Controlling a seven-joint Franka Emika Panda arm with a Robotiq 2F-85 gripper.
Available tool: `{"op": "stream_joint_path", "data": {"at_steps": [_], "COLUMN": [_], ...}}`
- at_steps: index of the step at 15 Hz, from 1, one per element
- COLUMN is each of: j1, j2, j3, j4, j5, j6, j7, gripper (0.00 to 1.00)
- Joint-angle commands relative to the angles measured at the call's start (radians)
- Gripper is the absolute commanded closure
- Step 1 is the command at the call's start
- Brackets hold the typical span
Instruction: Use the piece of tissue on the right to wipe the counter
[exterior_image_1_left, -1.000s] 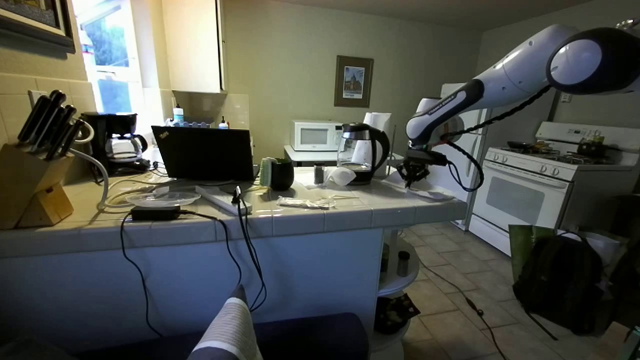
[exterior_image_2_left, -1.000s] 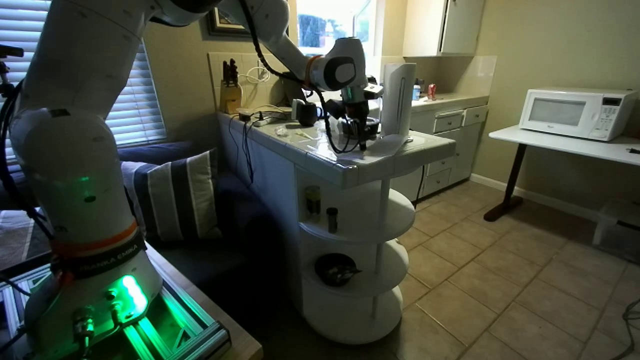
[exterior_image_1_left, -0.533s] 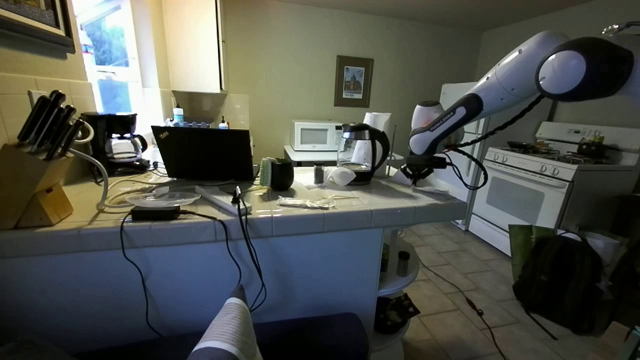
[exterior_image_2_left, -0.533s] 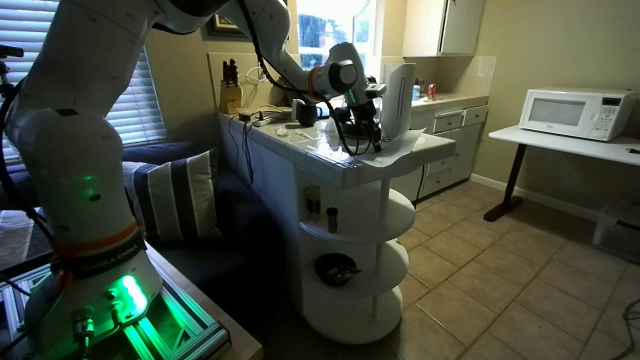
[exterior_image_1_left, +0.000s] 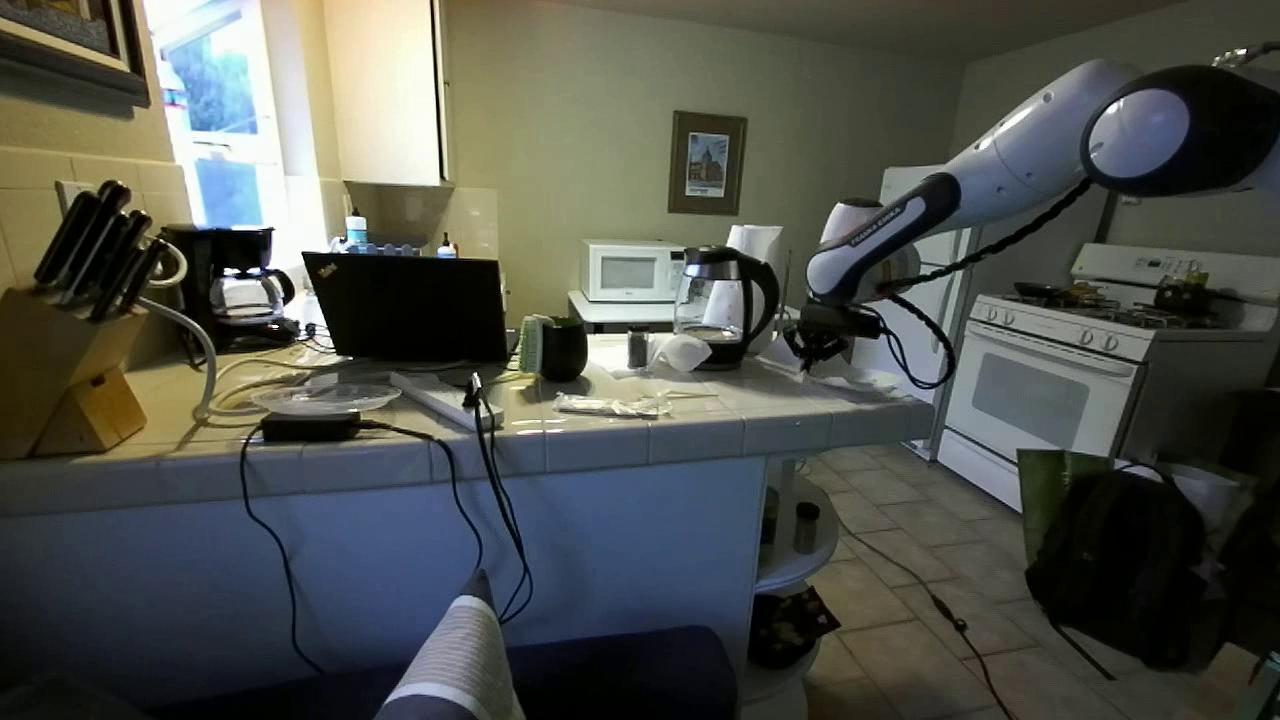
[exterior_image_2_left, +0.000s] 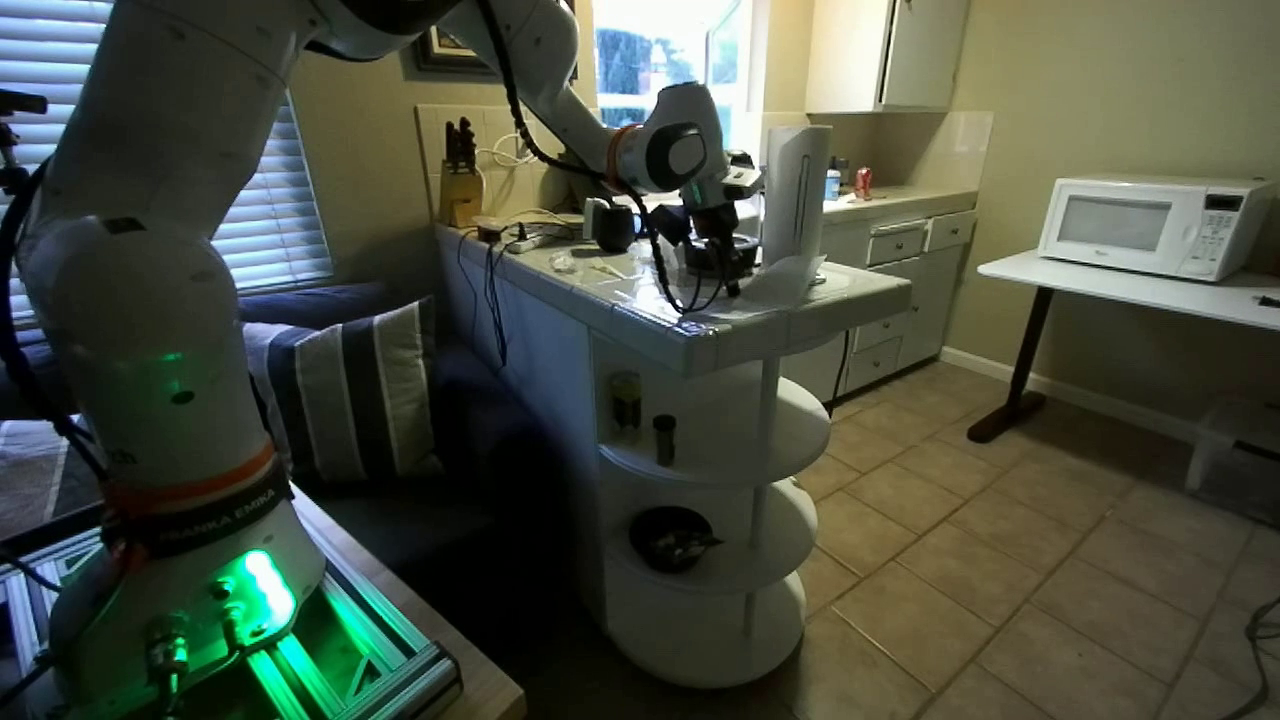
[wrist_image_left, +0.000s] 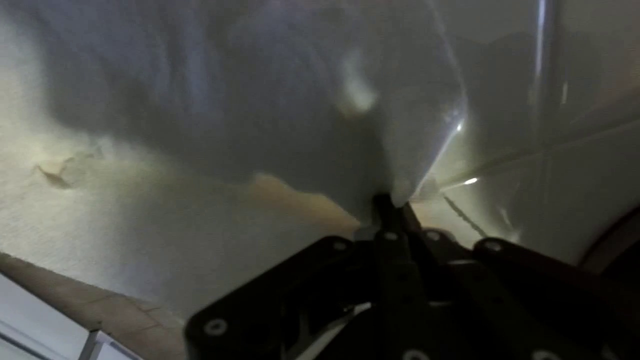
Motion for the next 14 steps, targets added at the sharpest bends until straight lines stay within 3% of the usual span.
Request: {"op": "stream_joint_path", "data": {"at_steps": [1, 7, 14], "j1": [-0.032, -0.025, -0.019], "j2": [-0.004, -0.088, -0.180], "j3": [0.065, 0.051, 0.132], "j4": [-0.075, -0.109, -0.191], "j5": [0.085, 0.039, 0.066], "j6": [-0.052, -0.214, -0.385], "j7": [-0.130, -0.231, -0.442], "gripper": [1.00, 1.00, 1.00]}}
